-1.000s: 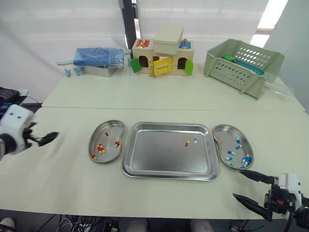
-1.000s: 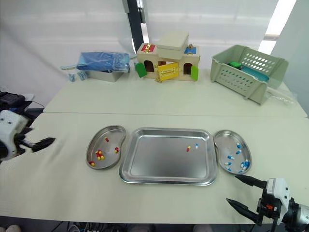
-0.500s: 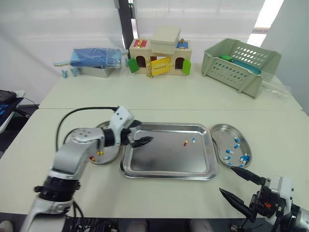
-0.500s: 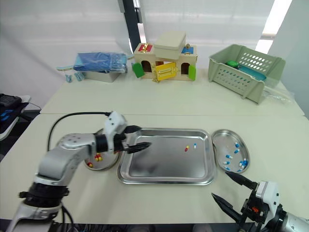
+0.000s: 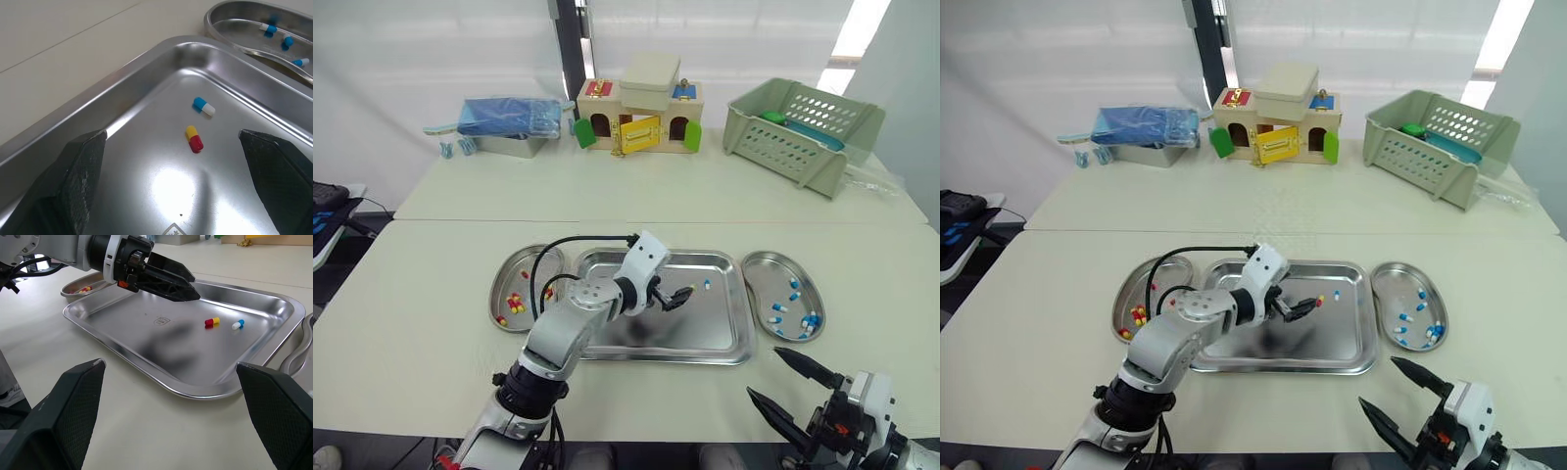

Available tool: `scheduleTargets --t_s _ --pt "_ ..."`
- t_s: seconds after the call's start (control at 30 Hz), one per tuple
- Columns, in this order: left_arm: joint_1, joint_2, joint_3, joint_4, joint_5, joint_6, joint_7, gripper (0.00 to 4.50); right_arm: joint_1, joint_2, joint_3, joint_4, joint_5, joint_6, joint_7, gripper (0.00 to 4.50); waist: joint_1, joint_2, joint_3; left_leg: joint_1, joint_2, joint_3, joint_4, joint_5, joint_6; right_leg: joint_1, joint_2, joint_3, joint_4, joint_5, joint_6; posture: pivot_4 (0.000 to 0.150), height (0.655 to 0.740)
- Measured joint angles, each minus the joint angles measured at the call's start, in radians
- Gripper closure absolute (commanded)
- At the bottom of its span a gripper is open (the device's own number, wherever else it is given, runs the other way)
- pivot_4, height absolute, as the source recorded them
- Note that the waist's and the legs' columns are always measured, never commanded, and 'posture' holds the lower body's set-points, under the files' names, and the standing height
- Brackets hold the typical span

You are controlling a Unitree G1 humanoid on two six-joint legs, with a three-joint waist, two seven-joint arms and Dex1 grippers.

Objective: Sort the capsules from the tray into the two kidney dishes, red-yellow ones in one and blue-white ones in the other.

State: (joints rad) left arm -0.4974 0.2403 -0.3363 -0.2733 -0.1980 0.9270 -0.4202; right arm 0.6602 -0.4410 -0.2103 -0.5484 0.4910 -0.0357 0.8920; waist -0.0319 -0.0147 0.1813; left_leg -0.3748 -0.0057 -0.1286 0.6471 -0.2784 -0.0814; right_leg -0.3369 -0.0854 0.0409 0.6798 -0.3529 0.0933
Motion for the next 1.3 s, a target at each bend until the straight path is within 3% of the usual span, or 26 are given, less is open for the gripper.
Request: scheduleTargets --t_s 0.4,0.93,1.03,1.3 --pt "-0.012 -0.1 -0.074 0.072 0.101 0.019 0.124 0.01 0.017 0.0 0.018 -0.019 -0.007 -0.001 -0.03 0.0 0.002 0.0 0.0 0.0 0.0 0.0 0.0 0.0 0.0 0.0 0.0 0.0 0.0 0.0 0.0 0.15 0.74" --pt "-0.012 -0.165 -0.074 0.181 0.137 -0.056 0.143 0.01 0.007 0.0 0.042 -0.02 -0.015 -0.009 -0.067 0.0 0.003 0.0 0.0 0.0 0.0 0.0 0.0 0.0 0.0 0.0 0.0 0.0 0.0 0.0 0.0 0.15 0.74" --pt "-0.012 -0.165 -0.073 0.184 0.139 -0.061 0.137 0.62 0.007 0.0 0.048 -0.02 -0.02 -0.014 -0.067 0.0 0.003 0.0 0.0 0.0 0.0 0.0 0.0 0.0 0.0 0.0 0.0 0.0 0.0 0.0 0.0 0.15 0.74" --pt "-0.012 -0.166 -0.07 0.186 0.143 -0.062 0.126 3.21 0.008 0.001 0.048 -0.02 -0.02 -0.027 -0.067 0.0 0.003 0.0 0.0 0.0 0.0 0.0 0.0 0.0 0.0 0.0 0.0 0.0 0.0 0.0 0.0 0.15 0.74"
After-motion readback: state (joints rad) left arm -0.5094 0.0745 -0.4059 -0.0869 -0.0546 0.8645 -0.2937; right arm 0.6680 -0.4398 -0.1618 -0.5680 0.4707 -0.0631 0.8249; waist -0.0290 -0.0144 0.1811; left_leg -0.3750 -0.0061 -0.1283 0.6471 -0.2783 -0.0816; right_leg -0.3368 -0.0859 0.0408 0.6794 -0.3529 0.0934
